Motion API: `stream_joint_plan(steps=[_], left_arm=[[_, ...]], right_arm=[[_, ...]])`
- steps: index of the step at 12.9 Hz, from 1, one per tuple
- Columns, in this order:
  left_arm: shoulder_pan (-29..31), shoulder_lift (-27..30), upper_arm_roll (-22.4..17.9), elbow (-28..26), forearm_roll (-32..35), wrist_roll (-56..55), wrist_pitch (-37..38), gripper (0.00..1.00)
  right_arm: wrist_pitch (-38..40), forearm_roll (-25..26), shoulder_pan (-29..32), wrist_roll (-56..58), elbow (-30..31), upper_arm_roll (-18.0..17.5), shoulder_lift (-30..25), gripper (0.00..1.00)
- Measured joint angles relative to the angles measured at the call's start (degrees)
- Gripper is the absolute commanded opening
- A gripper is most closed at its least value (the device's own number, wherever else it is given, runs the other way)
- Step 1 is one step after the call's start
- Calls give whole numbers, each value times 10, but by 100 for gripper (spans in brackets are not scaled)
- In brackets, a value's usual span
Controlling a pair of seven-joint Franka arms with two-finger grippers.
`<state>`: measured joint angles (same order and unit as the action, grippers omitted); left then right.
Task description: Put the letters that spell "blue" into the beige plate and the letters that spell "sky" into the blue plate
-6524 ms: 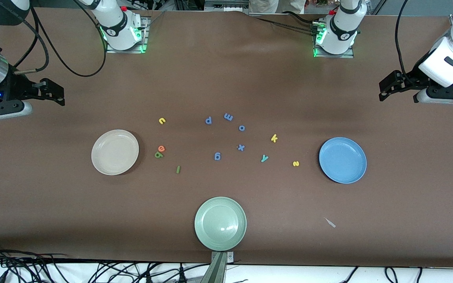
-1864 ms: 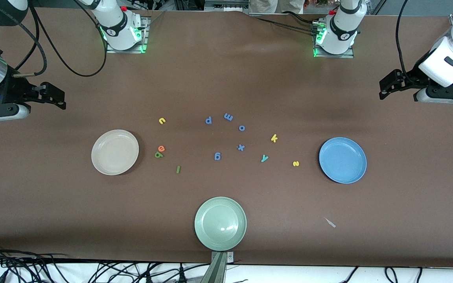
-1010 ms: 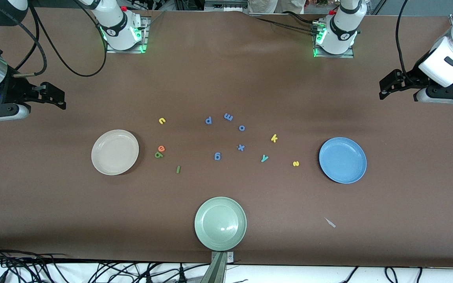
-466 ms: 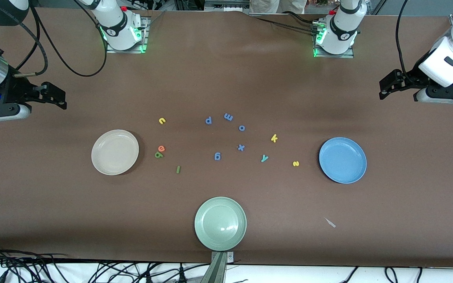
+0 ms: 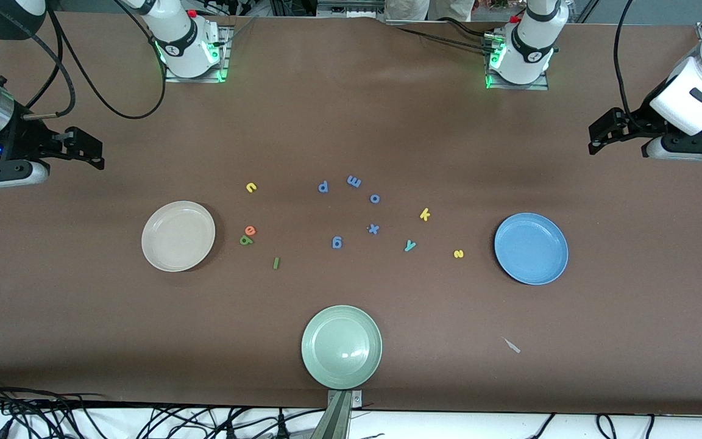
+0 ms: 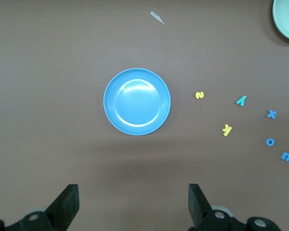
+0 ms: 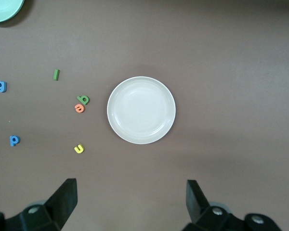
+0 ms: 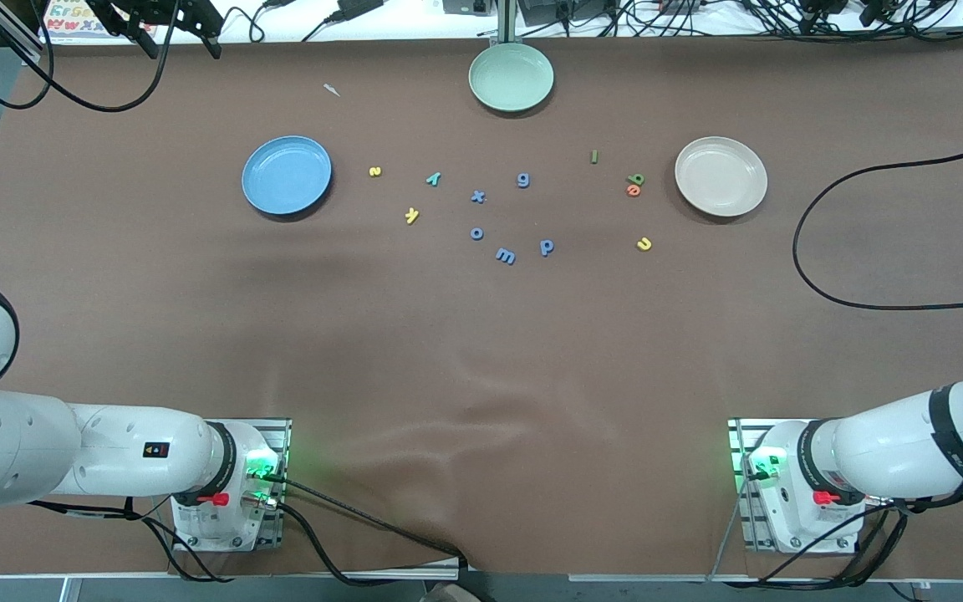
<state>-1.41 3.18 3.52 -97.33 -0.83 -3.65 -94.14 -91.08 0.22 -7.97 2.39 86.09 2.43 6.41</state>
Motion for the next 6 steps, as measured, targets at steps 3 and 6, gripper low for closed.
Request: stream_joint_plan(steps=[3, 6], left_arm=[[1, -2, -3, 0, 0, 0, 0, 100], [0, -14, -2, 1, 0, 1, -1, 100]], right_arm=[[-3, -4, 1, -1, 1, 1, 10, 100], [-21, -8, 1, -1, 3, 1, 59, 100]])
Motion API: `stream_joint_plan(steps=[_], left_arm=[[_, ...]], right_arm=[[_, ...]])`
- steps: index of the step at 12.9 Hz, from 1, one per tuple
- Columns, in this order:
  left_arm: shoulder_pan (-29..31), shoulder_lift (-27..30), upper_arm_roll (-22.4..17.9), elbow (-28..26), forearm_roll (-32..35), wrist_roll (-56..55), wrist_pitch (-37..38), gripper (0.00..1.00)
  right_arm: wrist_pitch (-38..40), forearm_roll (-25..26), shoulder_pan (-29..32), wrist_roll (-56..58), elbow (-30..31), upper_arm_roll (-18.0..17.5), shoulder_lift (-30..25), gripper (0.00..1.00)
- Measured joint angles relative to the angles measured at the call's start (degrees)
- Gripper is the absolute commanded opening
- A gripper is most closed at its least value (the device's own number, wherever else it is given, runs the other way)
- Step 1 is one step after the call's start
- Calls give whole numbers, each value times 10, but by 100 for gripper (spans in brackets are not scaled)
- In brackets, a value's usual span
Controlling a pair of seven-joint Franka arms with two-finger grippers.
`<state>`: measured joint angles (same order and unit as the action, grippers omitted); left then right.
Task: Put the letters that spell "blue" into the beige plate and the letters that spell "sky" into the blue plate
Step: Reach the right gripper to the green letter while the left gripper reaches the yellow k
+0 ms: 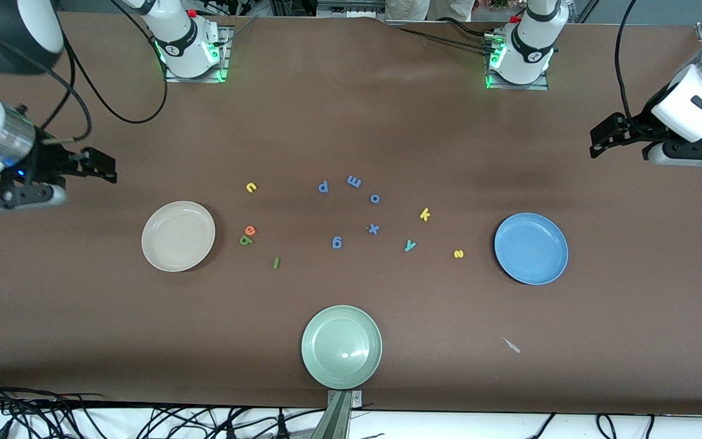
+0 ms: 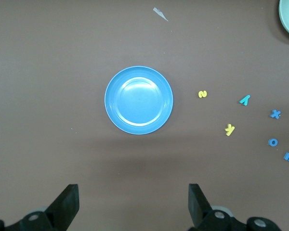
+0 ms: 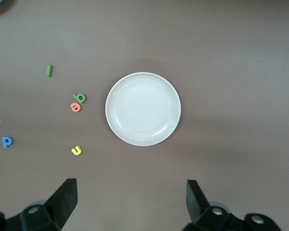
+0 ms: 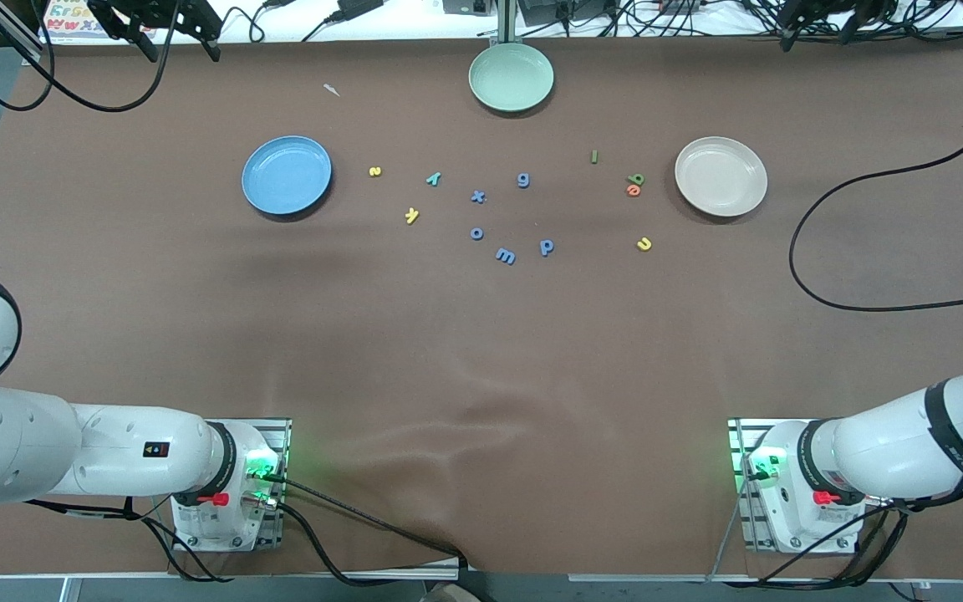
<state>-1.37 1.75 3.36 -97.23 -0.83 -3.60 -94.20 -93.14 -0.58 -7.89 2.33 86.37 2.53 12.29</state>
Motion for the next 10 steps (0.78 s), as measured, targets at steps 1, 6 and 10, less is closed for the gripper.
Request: stream_joint_plan(steps=[1, 6, 10], left_arm=[[-1, -7, 1, 1, 0, 0, 0, 100], [-47, -123, 9, 46, -1, 0, -22, 100], [-109, -271, 15, 128, -1, -2, -79, 100]], right_arm=[[-6, -1, -1, 0, 0, 0, 18, 100], [-24, -52, -26, -1, 0, -7, 49, 100], [-93, -61, -71, -28, 1, -9, 102, 100]])
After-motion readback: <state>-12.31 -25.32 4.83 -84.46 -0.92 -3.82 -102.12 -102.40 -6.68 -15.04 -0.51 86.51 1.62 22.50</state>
